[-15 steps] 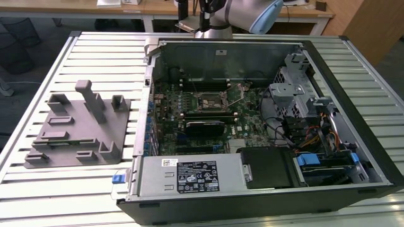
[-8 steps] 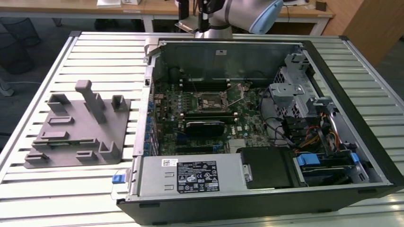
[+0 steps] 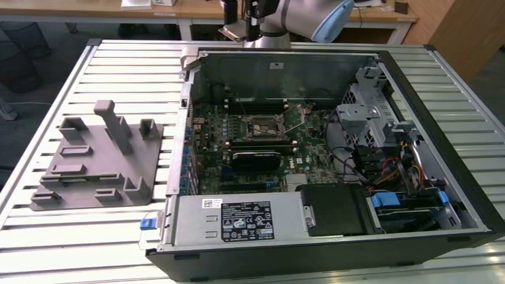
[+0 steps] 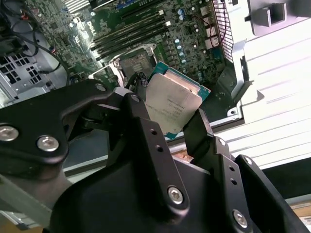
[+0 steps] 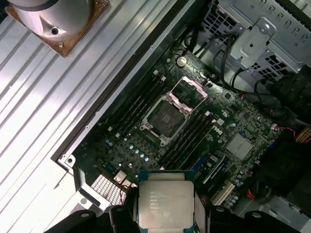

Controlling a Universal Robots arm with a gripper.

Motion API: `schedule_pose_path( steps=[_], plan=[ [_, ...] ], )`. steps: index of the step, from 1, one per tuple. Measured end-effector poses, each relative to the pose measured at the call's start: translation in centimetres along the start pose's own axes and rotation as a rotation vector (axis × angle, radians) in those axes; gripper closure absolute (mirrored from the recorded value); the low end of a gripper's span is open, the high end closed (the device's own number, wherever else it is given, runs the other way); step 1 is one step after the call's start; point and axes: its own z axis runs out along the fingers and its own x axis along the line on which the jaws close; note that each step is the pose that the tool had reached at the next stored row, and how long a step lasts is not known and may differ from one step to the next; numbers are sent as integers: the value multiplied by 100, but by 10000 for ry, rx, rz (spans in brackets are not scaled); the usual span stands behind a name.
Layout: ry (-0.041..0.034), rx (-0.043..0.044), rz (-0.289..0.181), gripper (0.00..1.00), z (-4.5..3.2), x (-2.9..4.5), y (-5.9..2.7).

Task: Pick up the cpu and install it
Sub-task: 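Place the cpu into insertion slot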

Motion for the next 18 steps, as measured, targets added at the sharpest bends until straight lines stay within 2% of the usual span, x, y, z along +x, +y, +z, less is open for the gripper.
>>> schedule_pose_path(
  steps=[18],
  plan=[
    [35,53,2999,46,66,3,2]
  ],
)
